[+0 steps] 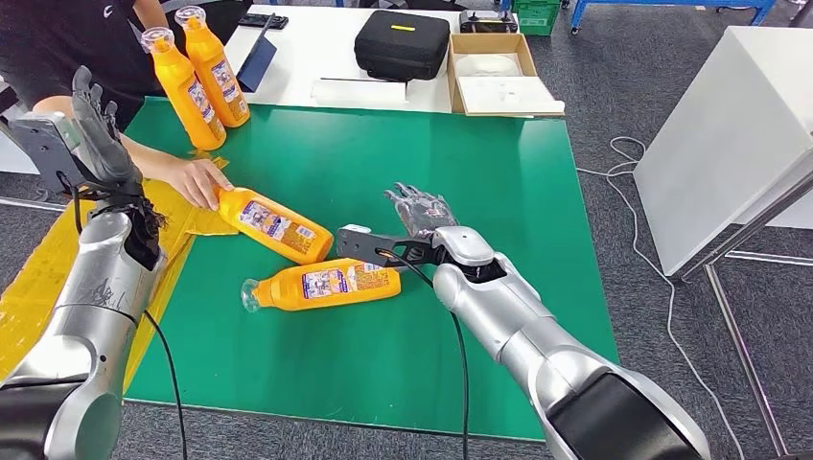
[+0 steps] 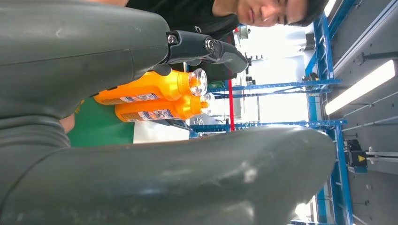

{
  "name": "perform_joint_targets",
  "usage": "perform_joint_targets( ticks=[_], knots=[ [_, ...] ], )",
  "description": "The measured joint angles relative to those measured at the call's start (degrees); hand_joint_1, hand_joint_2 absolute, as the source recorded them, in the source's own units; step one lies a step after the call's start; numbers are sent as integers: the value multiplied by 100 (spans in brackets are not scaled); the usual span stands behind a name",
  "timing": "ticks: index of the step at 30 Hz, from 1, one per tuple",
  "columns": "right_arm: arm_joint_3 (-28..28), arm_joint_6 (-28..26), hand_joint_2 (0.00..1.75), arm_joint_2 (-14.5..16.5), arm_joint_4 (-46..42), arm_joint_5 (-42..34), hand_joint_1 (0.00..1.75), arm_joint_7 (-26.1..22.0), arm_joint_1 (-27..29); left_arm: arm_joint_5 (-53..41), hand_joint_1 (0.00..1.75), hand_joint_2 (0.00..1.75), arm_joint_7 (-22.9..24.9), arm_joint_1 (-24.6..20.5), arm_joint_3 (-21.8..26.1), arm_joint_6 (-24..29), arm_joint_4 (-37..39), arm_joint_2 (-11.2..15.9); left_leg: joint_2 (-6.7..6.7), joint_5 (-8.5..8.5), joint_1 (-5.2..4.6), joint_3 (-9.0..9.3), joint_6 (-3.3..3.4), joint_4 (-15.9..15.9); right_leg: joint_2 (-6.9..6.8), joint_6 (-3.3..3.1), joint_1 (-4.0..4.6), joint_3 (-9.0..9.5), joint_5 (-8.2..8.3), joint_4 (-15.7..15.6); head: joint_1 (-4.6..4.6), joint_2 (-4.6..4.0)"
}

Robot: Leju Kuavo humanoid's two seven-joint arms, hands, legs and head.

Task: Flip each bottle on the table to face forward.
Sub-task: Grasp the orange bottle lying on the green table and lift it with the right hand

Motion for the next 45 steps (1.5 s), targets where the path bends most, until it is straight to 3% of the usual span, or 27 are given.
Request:
perform_joint_targets(
  ticks=[22,32,38,45],
  knots=[
    [33,161,175,41,154,-32,0,-120,1,-166,0,0,-36,-299,-23,96,308,-118,-2,0,0,-1,0,0,-1,0,0,0,0,0,0,0],
    [107,228,175,279,216,-67,0,-515,30,-213,0,0,-210,-460,-16,112,546,-154,-1,0,1,-3,0,-1,0,0,0,0,0,2,0,0],
    [191,116,175,464,-162,-405,0,-799,124,-92,0,0,-418,-105,148,105,457,-18,12,-1,2,-4,-1,-4,7,0,0,-2,0,4,-1,0],
    [475,286,175,527,-713,-626,0,-707,207,-85,0,0,-280,432,420,104,-57,126,-2,0,2,-8,-1,-4,0,-2,3,-6,-2,2,1,0]
  ],
)
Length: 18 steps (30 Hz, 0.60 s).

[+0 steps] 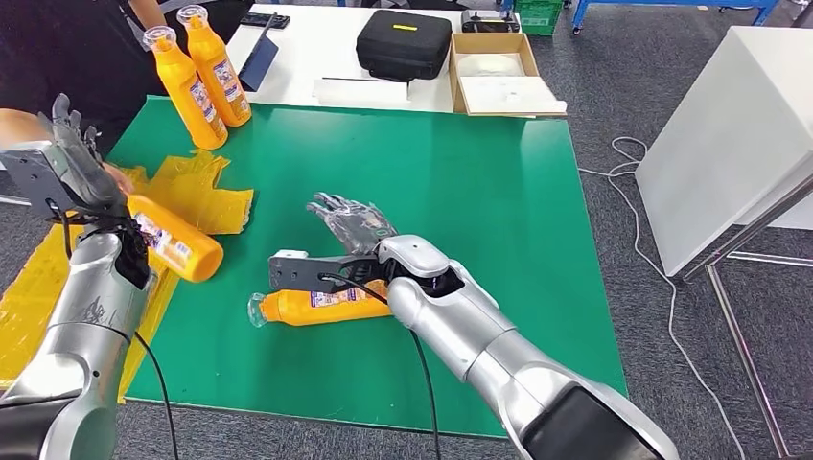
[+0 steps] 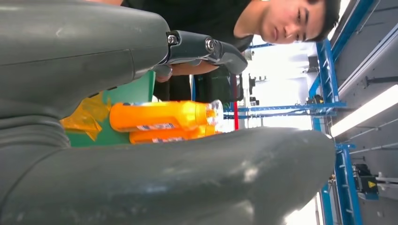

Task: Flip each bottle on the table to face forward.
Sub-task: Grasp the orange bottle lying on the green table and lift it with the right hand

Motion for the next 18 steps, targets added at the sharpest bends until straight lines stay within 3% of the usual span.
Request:
perform_joint_targets(
  ticks=[11,18],
  knots=[
    [168,80,175,8,-185,-73,0,-10,11,-16,0,0,52,151,123,9,-202,53,1,0,-1,0,1,2,0,1,-2,3,1,0,0,0],
    [660,273,175,91,-67,-228,0,285,196,39,0,0,279,389,234,10,-545,140,0,-1,3,1,0,0,2,-1,0,1,-1,-1,0,0]
  ],
)
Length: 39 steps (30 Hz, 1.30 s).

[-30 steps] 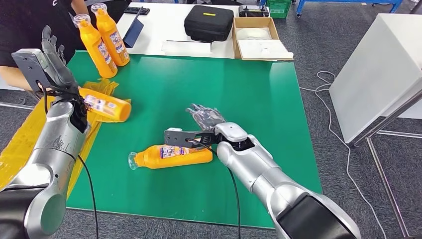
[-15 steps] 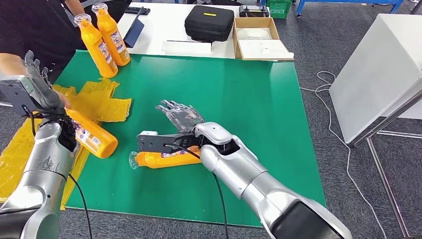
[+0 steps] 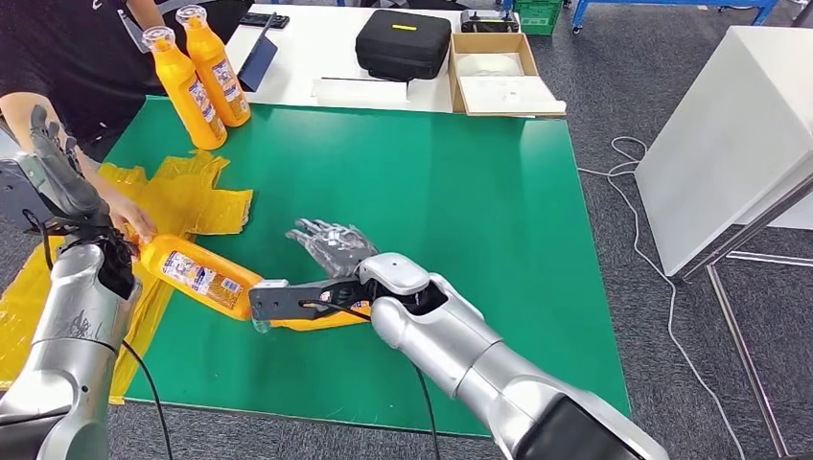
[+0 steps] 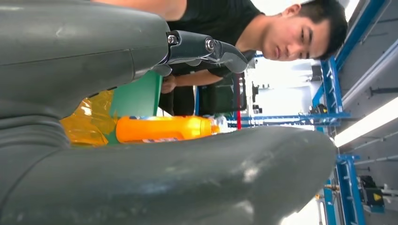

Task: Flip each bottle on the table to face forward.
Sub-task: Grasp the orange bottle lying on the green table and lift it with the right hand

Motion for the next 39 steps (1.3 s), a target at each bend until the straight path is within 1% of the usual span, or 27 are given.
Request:
perform_joint_targets(
  ticks=[5,11,21,30,39],
  knots=[
    [288,-63,175,4,332,-38,0,223,154,-127,0,0,231,166,75,74,-334,-25,-1,0,-2,0,0,1,0,0,0,0,0,-1,1,0],
    [362,-5,175,3,702,-15,0,265,163,-312,0,0,342,98,79,60,-431,-109,-1,1,-6,1,0,3,0,2,-1,1,2,-2,1,0],
    [389,123,175,-12,983,142,0,252,179,-341,0,0,275,-59,91,22,-351,-157,2,0,-3,1,0,2,0,2,-1,0,2,-1,1,0],
    [391,90,175,-138,1164,245,0,368,151,-298,0,0,153,-146,98,9,-209,-190,0,1,-5,3,0,3,0,2,-1,2,2,-1,0,0],
    [380,186,175,-235,1322,279,0,444,73,-187,0,0,34,-271,98,14,-14,-190,0,0,-5,3,1,3,0,2,-1,1,2,-2,-1,0]
  ],
)
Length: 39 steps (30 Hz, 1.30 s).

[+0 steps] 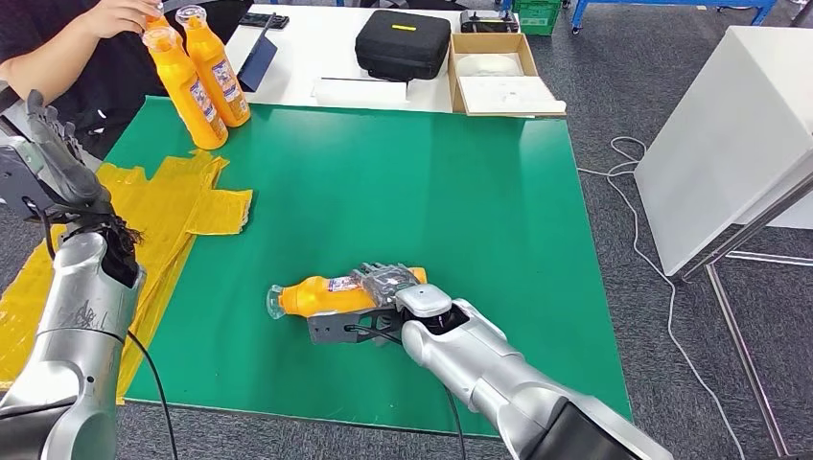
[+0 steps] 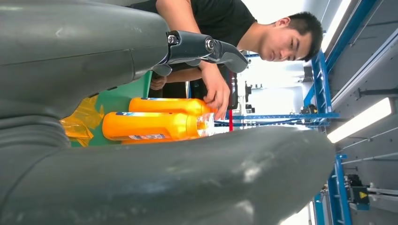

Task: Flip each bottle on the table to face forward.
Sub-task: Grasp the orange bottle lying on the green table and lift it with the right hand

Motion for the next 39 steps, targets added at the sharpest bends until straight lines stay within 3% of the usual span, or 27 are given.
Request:
perform_joint_targets(
  ticks=[3,7,8,32,35,38,39],
  knots=[
    [-22,96,175,-48,56,19,0,4,-36,51,0,0,-80,-48,-1,5,95,2,-1,0,0,0,0,0,0,0,0,1,0,0,1,0],
    [-55,202,175,-101,117,20,165,-9,-66,83,0,0,-141,-98,-2,11,217,2,0,0,0,1,0,0,0,0,0,2,0,0,0,0],
    [-66,223,175,-110,129,21,173,-12,-69,87,0,0,-154,-107,-2,11,244,2,0,0,0,2,0,0,0,0,0,2,0,0,1,0],
    [-147,405,175,-246,226,69,175,-154,-137,281,0,0,-514,-453,-129,31,944,7,-1,1,0,4,0,1,0,0,0,4,0,0,-1,0],
    [-247,231,175,-280,227,-54,175,-170,-153,333,0,0,-474,-446,-168,-208,1023,11,-2,1,-1,2,0,1,-1,0,-1,5,1,1,0,0],
    [-477,-42,175,-365,206,-346,175,-299,-288,453,0,0,-308,-360,-226,-805,1066,17,0,1,-2,0,1,1,0,3,-6,5,3,1,0,0],
    [-591,-138,175,-400,176,-471,175,-354,-376,513,0,44,-227,-303,-249,-1063,1062,16,3,1,-3,0,1,2,0,5,-8,4,4,1,1,0]
  ],
)
